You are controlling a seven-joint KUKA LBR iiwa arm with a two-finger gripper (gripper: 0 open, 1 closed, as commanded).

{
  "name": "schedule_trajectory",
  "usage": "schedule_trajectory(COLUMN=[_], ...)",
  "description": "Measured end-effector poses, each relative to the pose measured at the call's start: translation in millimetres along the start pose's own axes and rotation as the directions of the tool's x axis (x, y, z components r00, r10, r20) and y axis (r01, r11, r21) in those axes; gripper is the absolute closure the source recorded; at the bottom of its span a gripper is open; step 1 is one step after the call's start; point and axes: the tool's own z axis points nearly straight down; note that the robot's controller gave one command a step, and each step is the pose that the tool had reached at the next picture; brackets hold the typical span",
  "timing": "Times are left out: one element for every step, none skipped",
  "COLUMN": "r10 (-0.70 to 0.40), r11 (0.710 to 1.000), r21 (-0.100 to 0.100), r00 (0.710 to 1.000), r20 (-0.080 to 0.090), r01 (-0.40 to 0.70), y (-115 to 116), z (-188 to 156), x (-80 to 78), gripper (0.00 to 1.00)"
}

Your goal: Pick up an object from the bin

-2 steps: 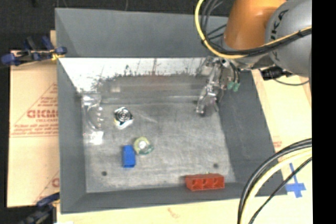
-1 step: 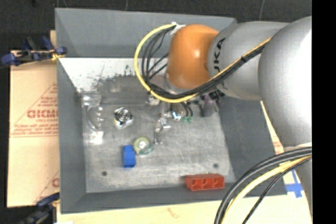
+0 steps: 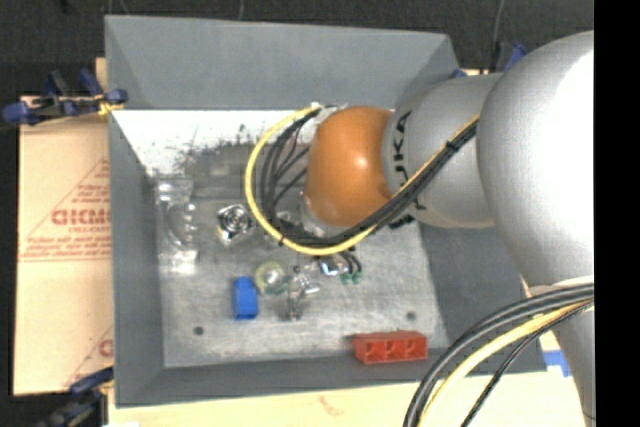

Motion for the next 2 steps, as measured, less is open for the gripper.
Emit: schedule_trajectory(r10=[0.000,-0.001], r11=[1.000,1.000], r21=[0.000,0.000], r00=[1.000,1.000], r20=[-0.001,-0.004], r01=[0.000,0.001], y=[-0.4,-0.3], z=[-1.5,-0.7], x=[-1.2,-0.2], gripper=[1.00,0.00])
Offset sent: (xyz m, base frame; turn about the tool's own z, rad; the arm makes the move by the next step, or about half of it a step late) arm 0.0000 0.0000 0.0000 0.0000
